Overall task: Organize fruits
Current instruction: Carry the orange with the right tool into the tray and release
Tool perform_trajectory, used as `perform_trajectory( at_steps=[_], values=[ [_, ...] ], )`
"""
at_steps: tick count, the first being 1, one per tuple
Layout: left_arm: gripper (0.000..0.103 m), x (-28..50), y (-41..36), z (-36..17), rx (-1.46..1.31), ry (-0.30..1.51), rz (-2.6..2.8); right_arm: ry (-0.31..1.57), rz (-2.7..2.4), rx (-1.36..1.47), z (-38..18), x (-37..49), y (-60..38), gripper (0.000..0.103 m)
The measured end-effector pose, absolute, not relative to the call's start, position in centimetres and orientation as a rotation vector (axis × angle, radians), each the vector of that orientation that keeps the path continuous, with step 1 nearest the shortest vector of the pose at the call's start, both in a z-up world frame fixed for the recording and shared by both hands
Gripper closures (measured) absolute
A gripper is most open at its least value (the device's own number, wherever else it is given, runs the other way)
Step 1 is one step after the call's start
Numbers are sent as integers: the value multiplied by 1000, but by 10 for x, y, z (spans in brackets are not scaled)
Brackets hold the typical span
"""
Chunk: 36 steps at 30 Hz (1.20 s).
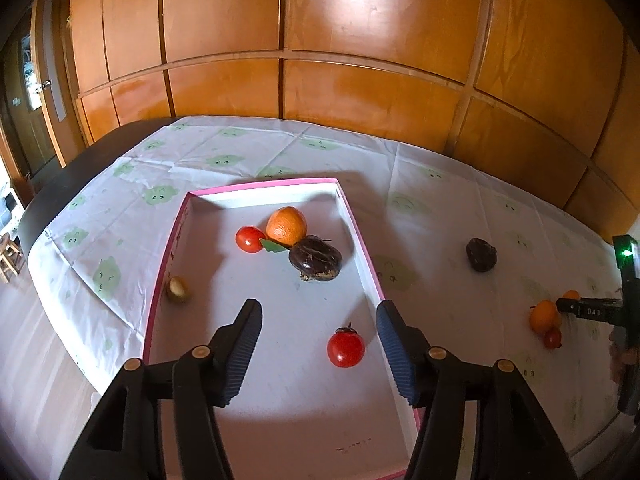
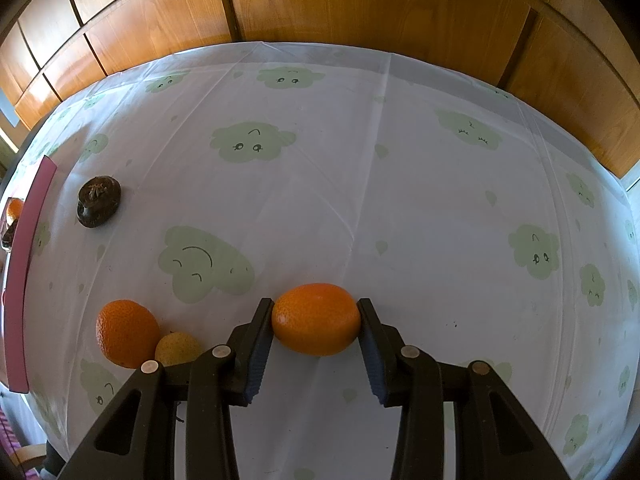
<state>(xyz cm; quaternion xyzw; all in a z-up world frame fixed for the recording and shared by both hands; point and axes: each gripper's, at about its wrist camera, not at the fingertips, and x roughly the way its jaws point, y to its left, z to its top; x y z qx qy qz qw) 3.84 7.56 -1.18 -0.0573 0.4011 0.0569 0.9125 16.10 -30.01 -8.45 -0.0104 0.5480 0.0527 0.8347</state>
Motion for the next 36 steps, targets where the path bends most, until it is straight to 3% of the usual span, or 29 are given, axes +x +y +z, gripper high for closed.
perform_trajectory(
  at_steps=[10,17,26,36],
  values=[
    [41,35,79,-12,-123,832,124,1132,100,3,-77,158,-302,62],
    [41,31,99,-7,-149,806,169,992,114,11,-30,145,-299,62],
    [41,26,140,-8,-213,793,261,916,496,-152,6,95,-171,62],
    [41,20,155,-15,-252,801,268,996,892,-294,-16,42,-28,62]
  ],
)
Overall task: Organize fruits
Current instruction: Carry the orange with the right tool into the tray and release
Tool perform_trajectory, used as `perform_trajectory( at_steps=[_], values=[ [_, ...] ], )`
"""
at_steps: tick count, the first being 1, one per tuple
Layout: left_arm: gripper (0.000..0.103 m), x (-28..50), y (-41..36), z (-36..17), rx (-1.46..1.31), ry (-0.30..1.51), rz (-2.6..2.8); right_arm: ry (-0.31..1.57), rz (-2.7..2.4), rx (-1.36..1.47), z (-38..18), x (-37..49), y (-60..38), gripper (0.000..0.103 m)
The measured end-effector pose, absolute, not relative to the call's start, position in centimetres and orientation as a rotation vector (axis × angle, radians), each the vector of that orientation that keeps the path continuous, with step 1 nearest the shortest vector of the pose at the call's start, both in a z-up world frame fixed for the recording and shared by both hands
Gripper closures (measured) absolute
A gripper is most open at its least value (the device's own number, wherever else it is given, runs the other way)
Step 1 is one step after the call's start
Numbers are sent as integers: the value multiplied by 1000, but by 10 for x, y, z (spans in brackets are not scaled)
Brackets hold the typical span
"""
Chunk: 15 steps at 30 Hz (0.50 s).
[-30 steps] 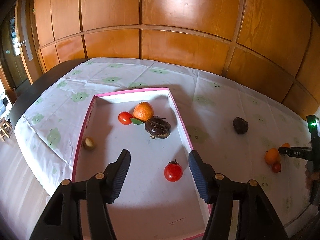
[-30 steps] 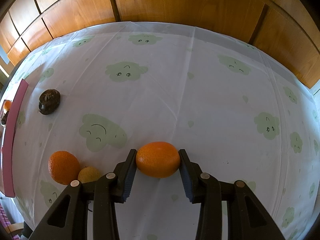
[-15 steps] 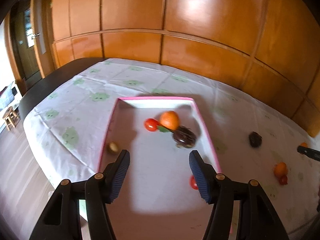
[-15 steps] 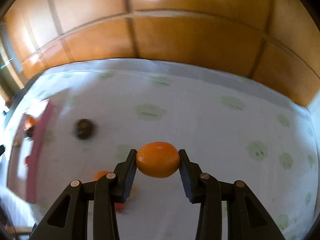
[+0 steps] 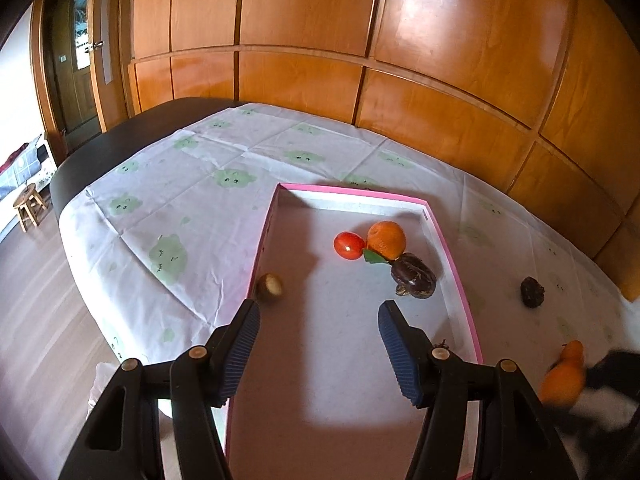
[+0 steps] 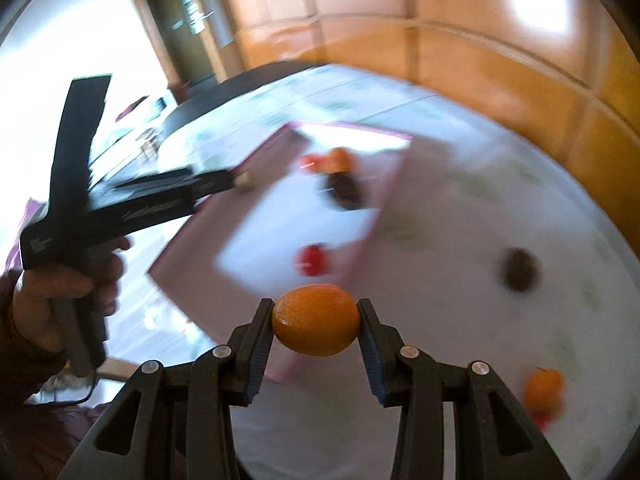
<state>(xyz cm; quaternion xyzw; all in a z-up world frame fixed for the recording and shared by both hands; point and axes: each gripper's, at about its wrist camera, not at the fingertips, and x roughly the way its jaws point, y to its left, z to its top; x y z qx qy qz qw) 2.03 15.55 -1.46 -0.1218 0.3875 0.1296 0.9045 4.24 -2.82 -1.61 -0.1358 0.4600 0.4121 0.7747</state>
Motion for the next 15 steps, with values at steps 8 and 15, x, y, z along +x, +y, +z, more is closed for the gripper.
perform_trajectory(
  at_steps=[8,15],
  values=[
    [41,19,161,-21,-274,814,266,1072,859,-411,-56,48,12,61],
    [41,18,165,-27,-283,828,272,1062,819,-455,-64,54,29,61]
  ],
)
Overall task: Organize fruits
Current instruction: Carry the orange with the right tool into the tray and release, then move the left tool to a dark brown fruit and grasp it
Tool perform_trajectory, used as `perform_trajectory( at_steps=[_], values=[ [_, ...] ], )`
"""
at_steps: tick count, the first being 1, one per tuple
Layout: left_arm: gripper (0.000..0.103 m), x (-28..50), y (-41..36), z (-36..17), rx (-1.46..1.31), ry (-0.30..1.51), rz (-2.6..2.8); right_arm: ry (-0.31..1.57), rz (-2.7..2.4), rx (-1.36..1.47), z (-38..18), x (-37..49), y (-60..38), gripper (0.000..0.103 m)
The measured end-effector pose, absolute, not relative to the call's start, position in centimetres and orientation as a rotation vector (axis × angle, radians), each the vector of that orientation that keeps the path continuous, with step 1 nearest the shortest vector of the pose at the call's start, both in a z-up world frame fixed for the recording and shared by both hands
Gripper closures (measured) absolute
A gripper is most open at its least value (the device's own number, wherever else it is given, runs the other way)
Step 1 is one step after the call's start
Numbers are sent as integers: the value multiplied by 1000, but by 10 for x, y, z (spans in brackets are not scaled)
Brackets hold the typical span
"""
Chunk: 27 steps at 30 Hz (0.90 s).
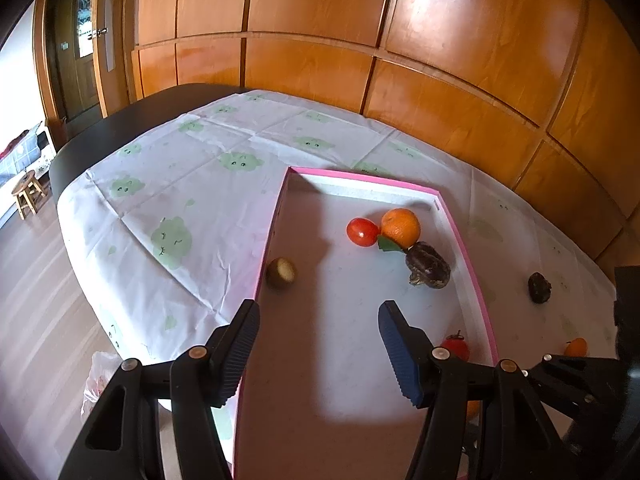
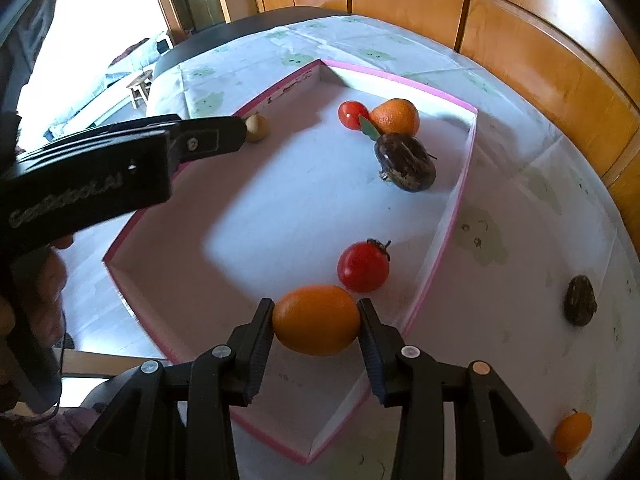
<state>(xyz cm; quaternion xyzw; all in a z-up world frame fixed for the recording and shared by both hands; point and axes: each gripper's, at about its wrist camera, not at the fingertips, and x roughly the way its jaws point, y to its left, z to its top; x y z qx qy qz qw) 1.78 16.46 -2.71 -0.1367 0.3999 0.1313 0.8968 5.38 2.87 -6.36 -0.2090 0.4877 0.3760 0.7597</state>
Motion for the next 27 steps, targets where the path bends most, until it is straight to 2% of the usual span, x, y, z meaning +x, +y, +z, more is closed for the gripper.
perform_trajectory(
  at_steps=[27],
  values=[
    [40,12,144,-17,-235,809,229,975,726,-222,-18,60,-51,59]
  ],
)
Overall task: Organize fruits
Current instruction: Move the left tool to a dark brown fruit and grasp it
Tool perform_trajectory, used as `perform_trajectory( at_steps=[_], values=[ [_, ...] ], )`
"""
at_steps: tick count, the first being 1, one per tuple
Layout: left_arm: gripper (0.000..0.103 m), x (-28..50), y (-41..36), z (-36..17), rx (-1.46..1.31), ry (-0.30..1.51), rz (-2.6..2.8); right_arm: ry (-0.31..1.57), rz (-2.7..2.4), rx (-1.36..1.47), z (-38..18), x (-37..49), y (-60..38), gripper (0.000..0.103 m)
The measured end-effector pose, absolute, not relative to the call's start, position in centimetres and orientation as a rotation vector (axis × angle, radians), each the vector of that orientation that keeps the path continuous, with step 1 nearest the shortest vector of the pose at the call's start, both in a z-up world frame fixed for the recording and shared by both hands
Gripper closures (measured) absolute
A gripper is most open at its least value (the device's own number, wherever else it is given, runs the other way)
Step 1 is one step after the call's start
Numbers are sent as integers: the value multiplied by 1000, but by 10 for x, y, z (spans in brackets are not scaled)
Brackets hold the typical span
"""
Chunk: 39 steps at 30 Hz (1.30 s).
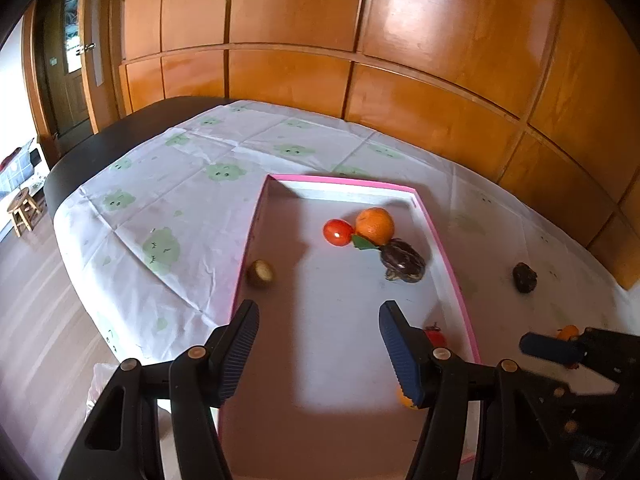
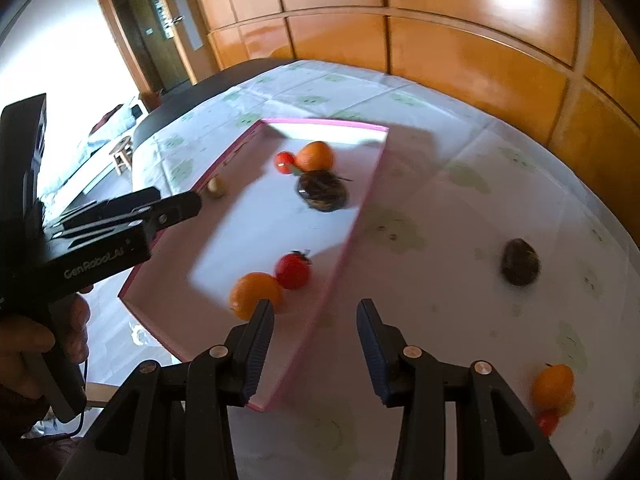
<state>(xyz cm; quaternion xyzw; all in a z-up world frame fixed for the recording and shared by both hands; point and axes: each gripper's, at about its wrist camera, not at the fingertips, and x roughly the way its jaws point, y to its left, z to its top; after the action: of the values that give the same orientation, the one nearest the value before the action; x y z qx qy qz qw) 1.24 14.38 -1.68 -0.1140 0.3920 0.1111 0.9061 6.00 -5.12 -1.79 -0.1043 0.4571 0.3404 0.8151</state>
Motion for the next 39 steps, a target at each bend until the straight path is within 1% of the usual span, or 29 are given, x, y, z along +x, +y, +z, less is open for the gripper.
perform_trajectory(
  at_steps=[15,26,29,33,34,39],
  values=[
    [40,16,104,-11,-158,814,139,928,556,-224,0,75,-134,59],
    [40,23,64,-5,-80,826,22,931,295,-174,1,102,-243,59],
    [40,26,51,-3,-55,832,-26,942,224,-129,-5,110,-273,59],
    [40,35,26,1,-25,843,-91,970,140,28,-20,119,-316,59],
    [40,39,20,1,-24,851,-109,998,113,59,-23,123,-323,59],
    [40,63,-11,-2,5,878,-171,990,95,141,-18,127,-338,59]
  ],
)
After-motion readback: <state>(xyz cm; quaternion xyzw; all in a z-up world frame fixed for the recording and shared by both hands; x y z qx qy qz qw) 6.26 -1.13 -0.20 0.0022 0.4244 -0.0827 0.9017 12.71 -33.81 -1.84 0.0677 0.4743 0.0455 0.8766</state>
